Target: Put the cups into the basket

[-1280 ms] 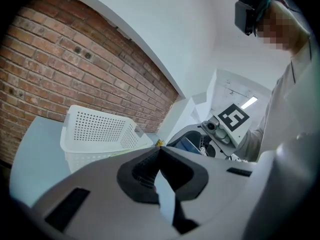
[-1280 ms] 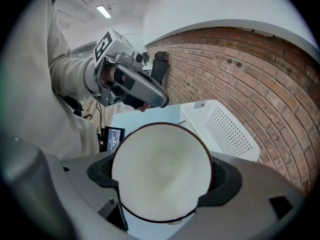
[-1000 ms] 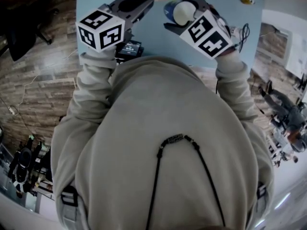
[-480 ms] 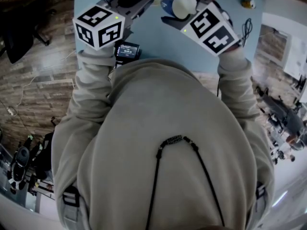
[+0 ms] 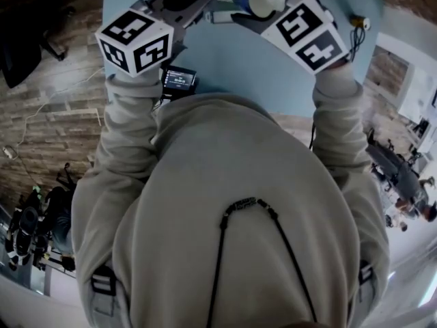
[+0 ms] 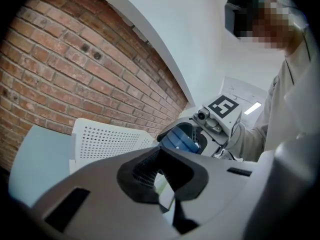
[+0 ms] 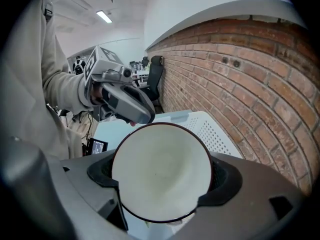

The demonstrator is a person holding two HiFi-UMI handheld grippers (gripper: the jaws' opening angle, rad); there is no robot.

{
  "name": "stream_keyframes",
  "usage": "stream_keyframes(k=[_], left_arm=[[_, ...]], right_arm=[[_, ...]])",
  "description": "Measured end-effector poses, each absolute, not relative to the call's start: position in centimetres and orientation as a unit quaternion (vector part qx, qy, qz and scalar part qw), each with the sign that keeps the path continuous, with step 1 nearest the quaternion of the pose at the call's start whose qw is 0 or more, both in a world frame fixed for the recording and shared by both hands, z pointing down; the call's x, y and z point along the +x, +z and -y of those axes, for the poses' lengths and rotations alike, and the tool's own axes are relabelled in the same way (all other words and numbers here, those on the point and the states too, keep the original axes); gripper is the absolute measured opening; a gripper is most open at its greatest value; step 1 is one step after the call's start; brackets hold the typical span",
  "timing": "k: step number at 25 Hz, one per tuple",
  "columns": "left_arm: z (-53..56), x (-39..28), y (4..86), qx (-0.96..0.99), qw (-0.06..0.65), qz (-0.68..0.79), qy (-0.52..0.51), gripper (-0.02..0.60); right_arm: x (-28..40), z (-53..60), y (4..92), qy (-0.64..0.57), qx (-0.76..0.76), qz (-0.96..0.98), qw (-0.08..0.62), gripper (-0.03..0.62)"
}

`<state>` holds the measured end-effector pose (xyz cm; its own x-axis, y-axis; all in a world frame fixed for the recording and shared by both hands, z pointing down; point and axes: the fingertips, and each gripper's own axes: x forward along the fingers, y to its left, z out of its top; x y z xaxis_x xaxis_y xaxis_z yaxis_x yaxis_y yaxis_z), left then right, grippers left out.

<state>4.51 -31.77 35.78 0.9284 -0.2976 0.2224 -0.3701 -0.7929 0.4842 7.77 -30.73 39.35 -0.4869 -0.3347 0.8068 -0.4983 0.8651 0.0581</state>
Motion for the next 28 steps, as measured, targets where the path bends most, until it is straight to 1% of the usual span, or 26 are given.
stream_keyframes(k=[5,11,16,22,28], left_arm=[[34.8,4.0,36.9,0.937,0.284,0.196,0.058,-0.003],[36.8,3.9,38.0,0.932,0.292,0.199,0.076,-0.003],[37.4,3.8,39.2,0.931,0.289,0.208,0.080,-0.003],[38.5,4.3,38.5,0.931,0.290,0.214,0.062,-0.003],[38.1,4.8,37.9,0.931,0.294,0.205,0.067,-0.003]], right_arm=[[8.1,34.9,42.0,0.099,0.231,0.852,0.460,0.422],[7.5,37.5,45.3,0.106,0.203,0.849,0.476,0.422],[6.8,38.2,49.7,0.110,0.169,0.841,0.502,0.422],[7.9,39.1,56.2,0.113,0.133,0.822,0.543,0.422],[6.6,37.8,60.8,0.091,0.067,0.809,0.576,0.422]])
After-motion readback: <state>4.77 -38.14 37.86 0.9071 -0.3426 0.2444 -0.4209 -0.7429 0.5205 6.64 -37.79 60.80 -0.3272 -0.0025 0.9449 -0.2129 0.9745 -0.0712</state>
